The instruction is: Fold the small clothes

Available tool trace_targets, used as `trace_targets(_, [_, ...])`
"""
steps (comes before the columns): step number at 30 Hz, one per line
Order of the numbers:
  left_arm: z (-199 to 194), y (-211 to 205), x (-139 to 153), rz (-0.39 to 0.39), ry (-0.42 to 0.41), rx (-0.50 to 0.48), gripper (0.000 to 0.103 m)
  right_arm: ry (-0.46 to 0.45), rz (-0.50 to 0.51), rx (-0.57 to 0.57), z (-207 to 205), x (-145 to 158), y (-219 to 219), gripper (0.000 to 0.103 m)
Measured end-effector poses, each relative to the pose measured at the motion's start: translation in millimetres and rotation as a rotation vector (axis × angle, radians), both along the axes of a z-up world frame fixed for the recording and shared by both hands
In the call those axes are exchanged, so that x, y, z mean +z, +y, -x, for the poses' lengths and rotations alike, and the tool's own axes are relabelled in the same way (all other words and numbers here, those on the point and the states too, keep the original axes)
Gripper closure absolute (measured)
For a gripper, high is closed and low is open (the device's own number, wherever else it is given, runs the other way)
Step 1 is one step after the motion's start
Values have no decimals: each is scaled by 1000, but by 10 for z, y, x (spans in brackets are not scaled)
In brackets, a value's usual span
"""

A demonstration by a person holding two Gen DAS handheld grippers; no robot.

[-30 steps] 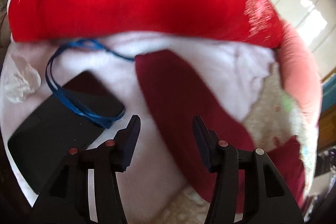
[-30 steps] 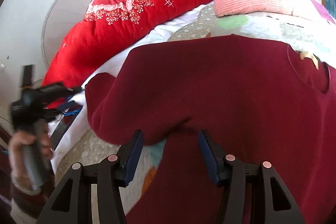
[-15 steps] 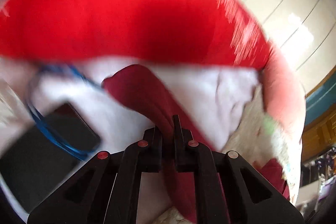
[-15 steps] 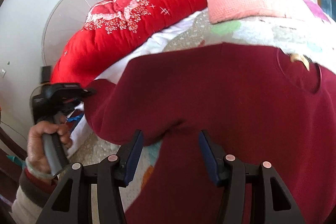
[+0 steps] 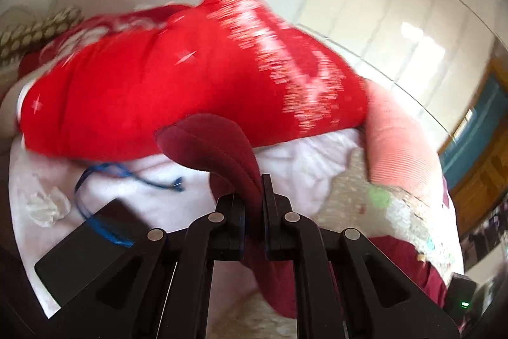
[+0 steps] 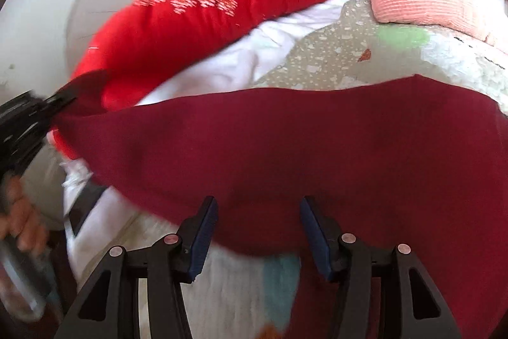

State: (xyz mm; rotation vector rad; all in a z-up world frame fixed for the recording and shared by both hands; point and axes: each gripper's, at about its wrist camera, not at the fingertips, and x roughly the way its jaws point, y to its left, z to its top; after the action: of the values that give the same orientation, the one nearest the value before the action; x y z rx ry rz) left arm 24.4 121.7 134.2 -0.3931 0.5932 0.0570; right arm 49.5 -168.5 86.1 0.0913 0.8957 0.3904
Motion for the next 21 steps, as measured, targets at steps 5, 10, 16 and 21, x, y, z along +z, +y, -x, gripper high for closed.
trace_targets(5, [90,-970,240,-88,-60,-213,97,-83,-49,-163,622,198,-932,50])
trace_targets(10, [202,-2218,1,-123,-24,-456,97,-85,-143,-455,1157,260,-2110,50])
trace_targets(16, [173,-3395,-832,-74,255,-739,91,-98,-153,-588,1544,325,-2709,50])
trace_targets(21, [229,-3275,-757,-43,285,-777,73,-83,-174,-611,1592,360,-2853,43])
